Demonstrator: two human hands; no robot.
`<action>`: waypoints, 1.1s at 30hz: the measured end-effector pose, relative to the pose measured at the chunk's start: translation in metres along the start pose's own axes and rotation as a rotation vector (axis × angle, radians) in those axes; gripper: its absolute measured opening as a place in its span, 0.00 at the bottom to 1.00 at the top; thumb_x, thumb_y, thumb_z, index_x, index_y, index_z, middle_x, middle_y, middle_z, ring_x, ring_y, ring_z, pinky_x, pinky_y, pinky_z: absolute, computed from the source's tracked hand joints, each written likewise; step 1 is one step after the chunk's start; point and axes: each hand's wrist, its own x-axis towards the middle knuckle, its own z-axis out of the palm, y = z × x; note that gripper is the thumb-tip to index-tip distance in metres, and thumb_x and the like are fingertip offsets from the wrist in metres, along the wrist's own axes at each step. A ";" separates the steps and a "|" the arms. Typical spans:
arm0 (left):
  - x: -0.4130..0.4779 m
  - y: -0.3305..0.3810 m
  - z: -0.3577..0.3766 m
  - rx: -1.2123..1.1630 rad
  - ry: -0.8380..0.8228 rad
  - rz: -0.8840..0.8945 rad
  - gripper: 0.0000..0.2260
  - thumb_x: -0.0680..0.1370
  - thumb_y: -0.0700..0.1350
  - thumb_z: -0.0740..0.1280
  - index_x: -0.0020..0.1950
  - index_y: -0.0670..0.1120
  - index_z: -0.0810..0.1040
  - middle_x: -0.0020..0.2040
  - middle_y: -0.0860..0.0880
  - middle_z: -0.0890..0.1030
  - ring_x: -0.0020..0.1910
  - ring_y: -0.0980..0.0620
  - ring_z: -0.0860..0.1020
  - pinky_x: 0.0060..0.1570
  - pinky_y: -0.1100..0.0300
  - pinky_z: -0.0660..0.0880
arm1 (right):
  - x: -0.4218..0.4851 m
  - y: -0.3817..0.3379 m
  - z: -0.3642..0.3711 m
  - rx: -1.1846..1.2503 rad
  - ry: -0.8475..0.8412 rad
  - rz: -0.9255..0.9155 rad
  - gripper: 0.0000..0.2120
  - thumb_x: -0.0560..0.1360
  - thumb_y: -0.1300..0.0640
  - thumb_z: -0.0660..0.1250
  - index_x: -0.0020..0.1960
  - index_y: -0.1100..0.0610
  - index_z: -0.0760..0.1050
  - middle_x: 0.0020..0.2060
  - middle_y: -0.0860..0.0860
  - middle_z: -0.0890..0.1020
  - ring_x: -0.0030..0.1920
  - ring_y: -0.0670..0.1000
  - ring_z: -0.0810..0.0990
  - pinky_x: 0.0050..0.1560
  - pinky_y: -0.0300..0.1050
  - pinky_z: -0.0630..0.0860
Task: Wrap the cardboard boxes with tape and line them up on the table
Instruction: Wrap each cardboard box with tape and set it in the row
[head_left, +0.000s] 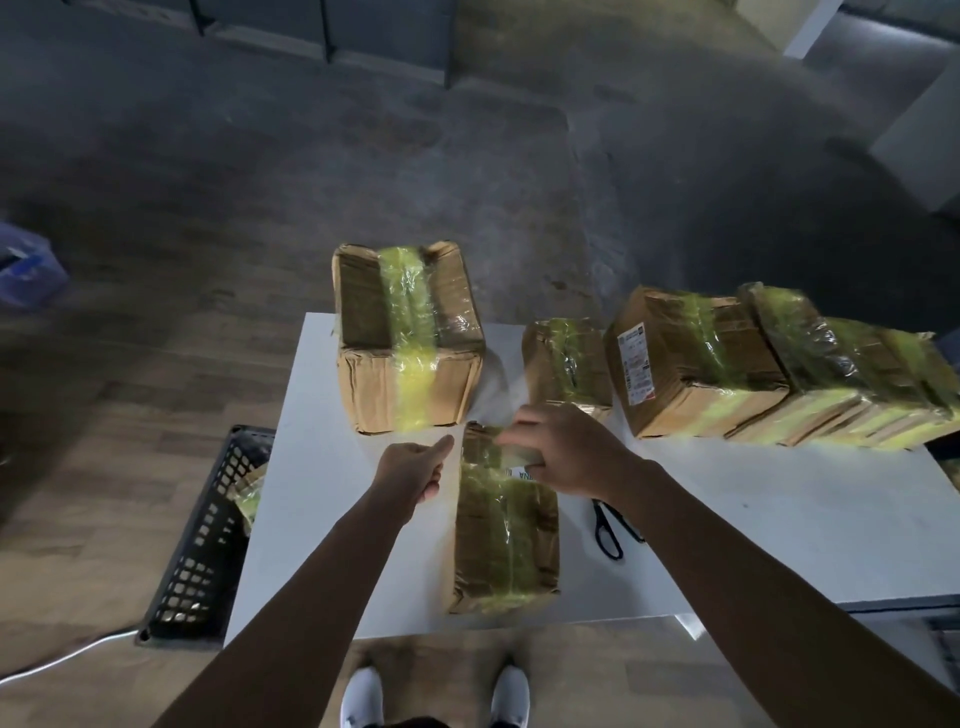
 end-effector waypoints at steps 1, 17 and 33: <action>0.002 -0.004 0.001 -0.008 -0.006 -0.016 0.16 0.75 0.48 0.73 0.34 0.40 0.74 0.29 0.47 0.71 0.28 0.52 0.70 0.31 0.61 0.71 | 0.001 -0.001 0.001 -0.007 -0.008 -0.003 0.21 0.71 0.63 0.69 0.63 0.53 0.78 0.50 0.51 0.78 0.48 0.52 0.77 0.47 0.43 0.72; 0.015 -0.037 0.024 -0.128 -0.080 -0.263 0.25 0.70 0.62 0.73 0.39 0.39 0.74 0.35 0.45 0.75 0.34 0.49 0.77 0.36 0.60 0.77 | 0.001 0.002 0.019 0.026 0.103 0.022 0.18 0.67 0.68 0.71 0.56 0.59 0.81 0.45 0.54 0.80 0.46 0.55 0.76 0.44 0.50 0.75; -0.007 -0.029 0.056 0.297 0.226 0.344 0.16 0.76 0.55 0.69 0.54 0.46 0.70 0.47 0.48 0.75 0.42 0.53 0.75 0.34 0.61 0.67 | -0.002 0.010 0.015 0.053 0.034 -0.029 0.27 0.68 0.68 0.71 0.65 0.56 0.76 0.45 0.56 0.74 0.44 0.52 0.72 0.40 0.44 0.70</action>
